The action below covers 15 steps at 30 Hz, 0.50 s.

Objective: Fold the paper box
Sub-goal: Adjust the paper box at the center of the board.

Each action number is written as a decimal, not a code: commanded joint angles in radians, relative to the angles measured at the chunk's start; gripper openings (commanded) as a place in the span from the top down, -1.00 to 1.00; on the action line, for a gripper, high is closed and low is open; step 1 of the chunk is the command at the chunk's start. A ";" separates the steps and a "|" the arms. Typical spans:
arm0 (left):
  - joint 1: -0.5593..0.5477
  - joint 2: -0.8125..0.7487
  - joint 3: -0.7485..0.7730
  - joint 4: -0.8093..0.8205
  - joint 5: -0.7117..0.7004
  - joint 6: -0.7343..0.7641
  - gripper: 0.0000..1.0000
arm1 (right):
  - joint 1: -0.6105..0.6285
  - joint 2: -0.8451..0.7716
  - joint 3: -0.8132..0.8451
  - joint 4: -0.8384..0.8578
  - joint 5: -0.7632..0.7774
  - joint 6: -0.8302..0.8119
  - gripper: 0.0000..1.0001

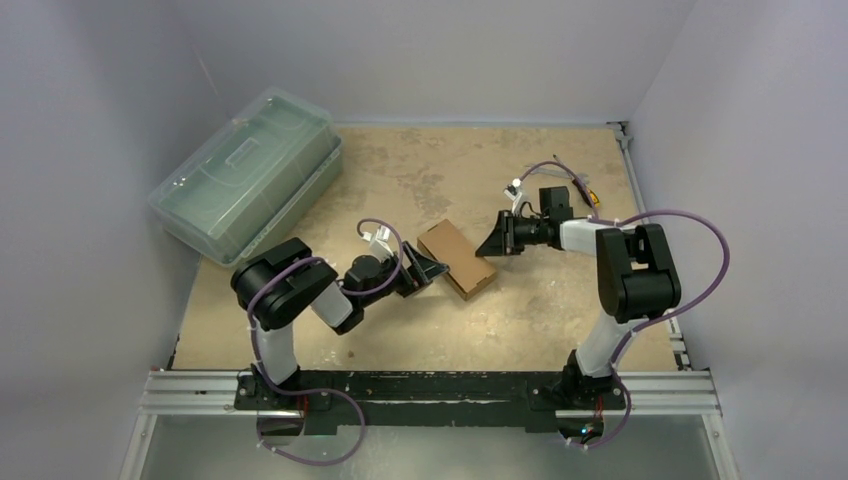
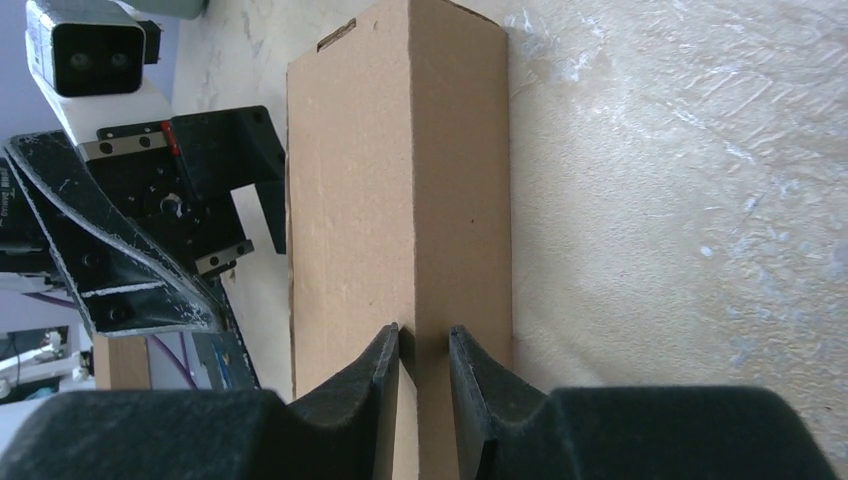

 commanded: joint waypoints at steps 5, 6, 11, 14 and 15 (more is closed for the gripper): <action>0.007 0.096 0.020 0.142 -0.021 -0.098 -0.76 | -0.035 0.041 0.024 -0.028 0.061 -0.009 0.49; 0.006 0.108 0.023 0.152 -0.023 -0.109 -0.75 | -0.038 0.043 0.025 -0.029 0.062 -0.009 0.49; 0.003 0.137 0.037 0.123 -0.069 -0.141 -0.71 | -0.055 0.063 0.029 -0.034 0.052 -0.006 0.49; 0.002 0.146 0.036 0.101 -0.096 -0.160 -0.71 | -0.062 0.070 0.033 -0.045 0.053 -0.010 0.49; 0.002 0.151 0.036 0.097 -0.103 -0.168 -0.71 | -0.064 0.072 0.034 -0.045 0.054 -0.009 0.49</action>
